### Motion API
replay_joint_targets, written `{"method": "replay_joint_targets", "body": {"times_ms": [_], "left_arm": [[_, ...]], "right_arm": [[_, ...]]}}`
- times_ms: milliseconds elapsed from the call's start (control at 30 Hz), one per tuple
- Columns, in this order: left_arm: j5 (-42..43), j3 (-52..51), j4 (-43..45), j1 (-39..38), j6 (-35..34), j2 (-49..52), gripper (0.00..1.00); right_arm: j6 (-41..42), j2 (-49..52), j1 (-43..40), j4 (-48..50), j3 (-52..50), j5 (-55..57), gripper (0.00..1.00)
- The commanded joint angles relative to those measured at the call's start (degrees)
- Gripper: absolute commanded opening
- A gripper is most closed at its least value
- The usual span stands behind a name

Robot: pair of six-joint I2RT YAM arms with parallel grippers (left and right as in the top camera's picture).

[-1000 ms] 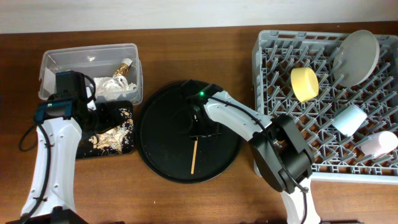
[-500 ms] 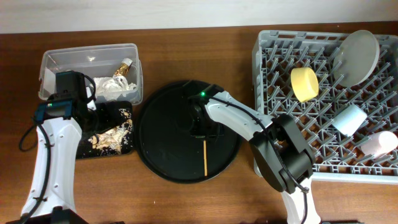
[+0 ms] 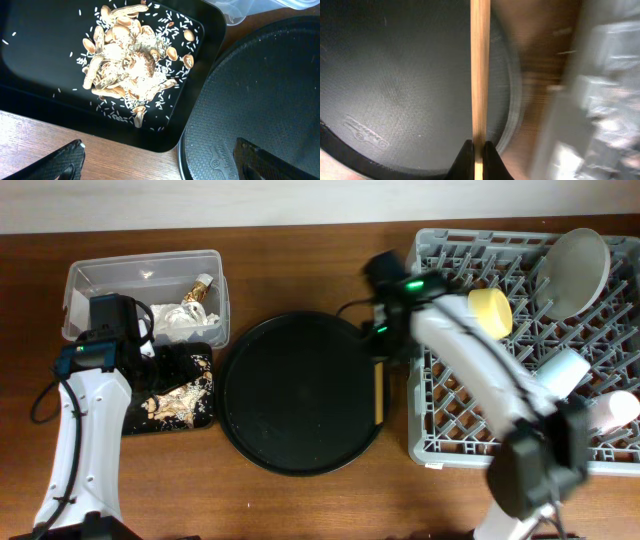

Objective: Sort waste into correct bins and load items into the dishwasher rack
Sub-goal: 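Carry the second chopstick into the rack beside the first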

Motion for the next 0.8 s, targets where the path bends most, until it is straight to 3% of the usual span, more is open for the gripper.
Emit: {"method": "replay_joint_targets", "body": {"times_ms": [0,167,367,433,600,633,767], "left_arm": [[0.2,0.24,0.07,0.17,-0.15,-0.98,0.95],[0.22,0.24,0.09,0.17,-0.15,-0.98,0.95],[0.22,0.24,0.04,0.17,-0.15,-0.98,0.94],[0.22,0.24,0.04,0.17,-0.15,-0.98,0.95],[0.22,0.24,0.09,0.17,-0.15,-0.98,0.95],[0.2,0.24,0.09,0.17,-0.13,-0.98,0.99],[0.2,0.26,1.03,-1.92,2.64,-0.98,0.99]], "right_arm": [[-5.31,-3.72,-7.28,-2.1,0.7,3.76,0.04],[-10.14,-2.45,-14.67,-3.48,-1.38,2.69,0.04],[-12.61,1.14,-14.84,-0.11,-4.57,2.71,0.05],[-12.59,1.95,-14.84,0.7,-4.7,2.69,0.16],[-12.79,1.81,-14.84,0.7,-4.68,2.69,0.33],[-12.76,1.49,-14.84,0.5,-4.68,2.58,0.34],[-12.79,-2.45,-16.57,1.81,-4.66,-1.22,0.39]]}}
